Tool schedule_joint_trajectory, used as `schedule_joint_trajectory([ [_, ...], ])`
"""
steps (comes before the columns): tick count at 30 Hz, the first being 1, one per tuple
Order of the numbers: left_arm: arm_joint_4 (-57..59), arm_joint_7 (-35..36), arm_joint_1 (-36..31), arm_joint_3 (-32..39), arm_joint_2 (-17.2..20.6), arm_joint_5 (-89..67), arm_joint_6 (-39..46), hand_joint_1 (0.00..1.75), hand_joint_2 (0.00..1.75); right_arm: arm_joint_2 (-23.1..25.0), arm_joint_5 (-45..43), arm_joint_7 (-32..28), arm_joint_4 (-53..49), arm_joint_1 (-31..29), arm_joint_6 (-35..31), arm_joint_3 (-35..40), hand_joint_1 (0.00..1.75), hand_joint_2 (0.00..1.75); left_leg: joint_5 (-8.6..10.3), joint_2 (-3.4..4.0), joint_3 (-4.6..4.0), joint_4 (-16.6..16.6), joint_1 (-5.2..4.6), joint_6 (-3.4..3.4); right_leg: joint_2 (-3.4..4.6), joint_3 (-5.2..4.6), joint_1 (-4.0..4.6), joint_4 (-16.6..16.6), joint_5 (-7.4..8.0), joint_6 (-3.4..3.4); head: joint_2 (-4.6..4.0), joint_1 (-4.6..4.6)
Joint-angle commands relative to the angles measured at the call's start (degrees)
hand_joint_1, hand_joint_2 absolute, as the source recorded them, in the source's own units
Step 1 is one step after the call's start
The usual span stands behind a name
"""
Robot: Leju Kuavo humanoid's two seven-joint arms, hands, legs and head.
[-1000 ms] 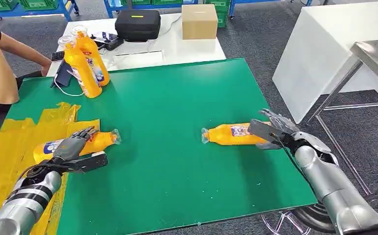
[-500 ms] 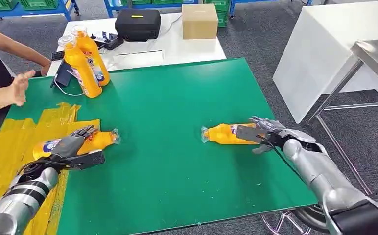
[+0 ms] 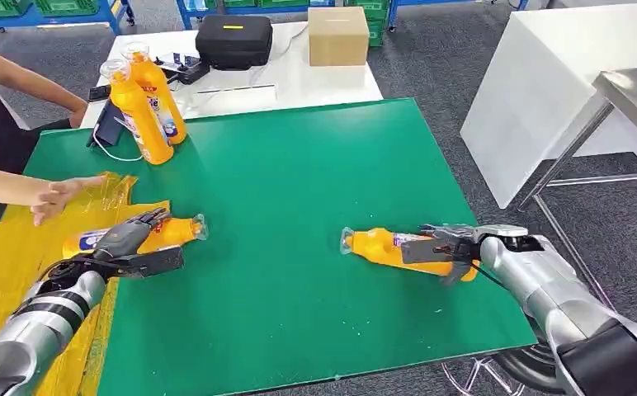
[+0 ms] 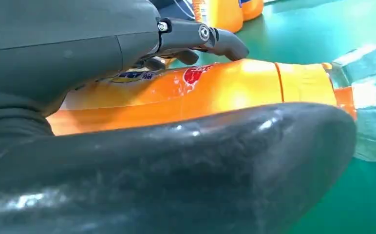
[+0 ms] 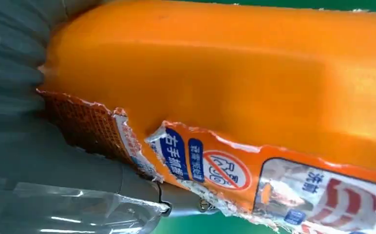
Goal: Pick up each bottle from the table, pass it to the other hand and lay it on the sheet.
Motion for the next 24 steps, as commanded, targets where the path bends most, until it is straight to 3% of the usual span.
schedule_joint_trajectory([
  [1,6.52,-0.25,-2.29,-2.68,-2.90,1.00,0.30,0.00,0.00,-1.36,-0.69,-0.24,5.43,-0.67,0.91,6.86,1.75,1.75,0.09,-0.25,-0.20,-0.01,0.10,-0.07,-0.02,-0.08,0.09,-0.13,0.10,-0.02,0.00,-0.02],
  [4,4.83,-2.03,-0.46,0.43,-2.97,5.58,1.74,0.00,0.00,0.59,-4.27,2.29,6.25,-0.47,-2.64,3.68,1.75,1.75,0.05,-0.19,-0.07,-0.05,0.07,-0.06,0.00,0.05,0.06,-0.15,0.06,-0.01,0.00,0.00],
  [7,-3.06,-8.51,4.23,8.51,-4.03,17.52,1.63,0.00,0.00,2.95,-9.48,3.79,4.43,0.16,-8.05,-1.48,1.75,1.75,-0.01,0.00,0.02,-0.08,0.04,-0.05,0.14,0.08,0.03,-0.11,0.04,-0.01,0.00,0.02],
  [11,-23.78,-12.90,12.56,18.73,-7.18,40.83,-13.99,0.00,0.00,3.99,-18.75,3.49,-5.03,2.32,-11.51,-7.64,1.75,1.75,-0.02,0.12,-0.17,-0.03,0.04,-0.05,0.25,-0.14,0.04,-0.06,0.05,0.00,0.00,0.00],
  [15,-41.03,-6.21,18.77,22.22,-10.35,56.54,-23.48,0.00,0.00,4.19,-26.36,4.74,-18.82,7.04,-13.48,-12.47,1.75,1.75,-0.07,0.25,-0.46,0.07,0.07,-0.04,0.38,-0.47,0.08,0.00,0.02,0.01,0.00,-0.02],
  [24,-39.06,-6.56,18.18,21.99,-10.01,56.75,-23.23,0.00,0.00,3.71,-26.52,4.55,-18.54,7.28,-13.81,-12.45,1.75,1.75,-0.07,0.15,-1.05,0.05,0.03,-0.03,0.26,-1.03,0.06,0.04,0.00,0.04,0.00,-0.02],
])
